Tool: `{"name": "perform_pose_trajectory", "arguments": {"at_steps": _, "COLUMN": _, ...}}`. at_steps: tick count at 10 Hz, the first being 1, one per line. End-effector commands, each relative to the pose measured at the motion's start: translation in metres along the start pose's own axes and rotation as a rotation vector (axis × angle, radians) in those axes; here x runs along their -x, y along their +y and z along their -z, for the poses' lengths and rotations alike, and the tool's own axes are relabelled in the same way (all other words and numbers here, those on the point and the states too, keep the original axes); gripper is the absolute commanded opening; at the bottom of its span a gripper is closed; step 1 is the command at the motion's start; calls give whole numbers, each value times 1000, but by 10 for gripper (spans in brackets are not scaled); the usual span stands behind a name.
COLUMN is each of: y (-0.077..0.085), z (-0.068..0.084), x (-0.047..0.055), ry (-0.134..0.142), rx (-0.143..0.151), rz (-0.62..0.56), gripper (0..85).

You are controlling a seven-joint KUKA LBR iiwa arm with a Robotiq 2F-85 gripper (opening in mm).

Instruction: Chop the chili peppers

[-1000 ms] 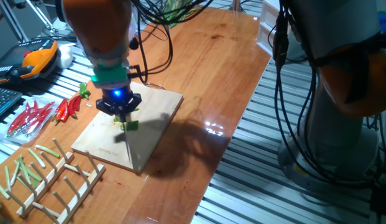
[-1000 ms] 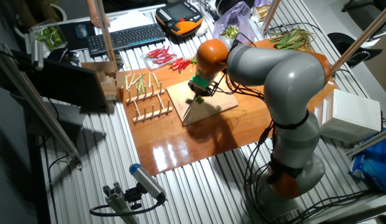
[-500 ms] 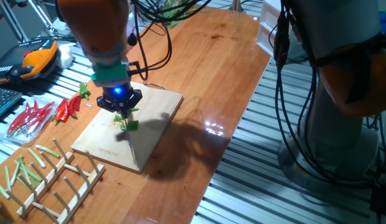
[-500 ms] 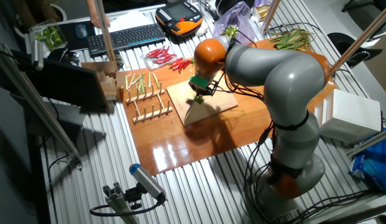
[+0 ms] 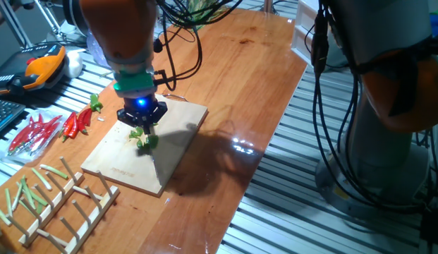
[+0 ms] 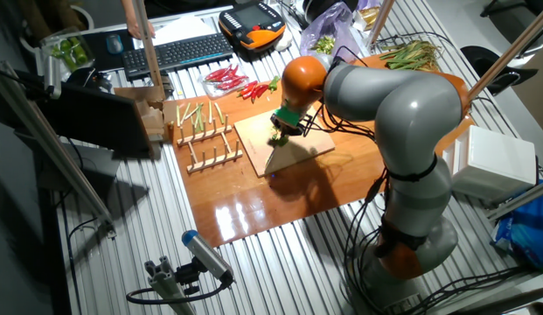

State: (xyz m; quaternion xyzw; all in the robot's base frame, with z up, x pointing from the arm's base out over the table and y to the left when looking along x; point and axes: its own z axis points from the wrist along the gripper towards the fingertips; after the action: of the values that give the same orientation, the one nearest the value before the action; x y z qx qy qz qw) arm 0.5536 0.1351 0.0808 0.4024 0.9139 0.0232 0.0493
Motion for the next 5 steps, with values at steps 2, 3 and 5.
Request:
{"name": "perform_pose_trajectory", "arguments": {"at_steps": 2, "y": 0, "z": -9, "x": -5, "ry": -4, "rx": 10, "rz": -10, "gripper": 0}}
{"name": "perform_pose_trajectory", "arguments": {"at_steps": 3, "y": 2, "z": -13, "x": -7, "ry": -12, "rx": 14, "rz": -11, "gripper": 0}}
{"name": "perform_pose_trajectory", "arguments": {"at_steps": 5, "y": 5, "z": -6, "x": -4, "ry": 9, "rx": 2, "rz": -7, "gripper": 0}}
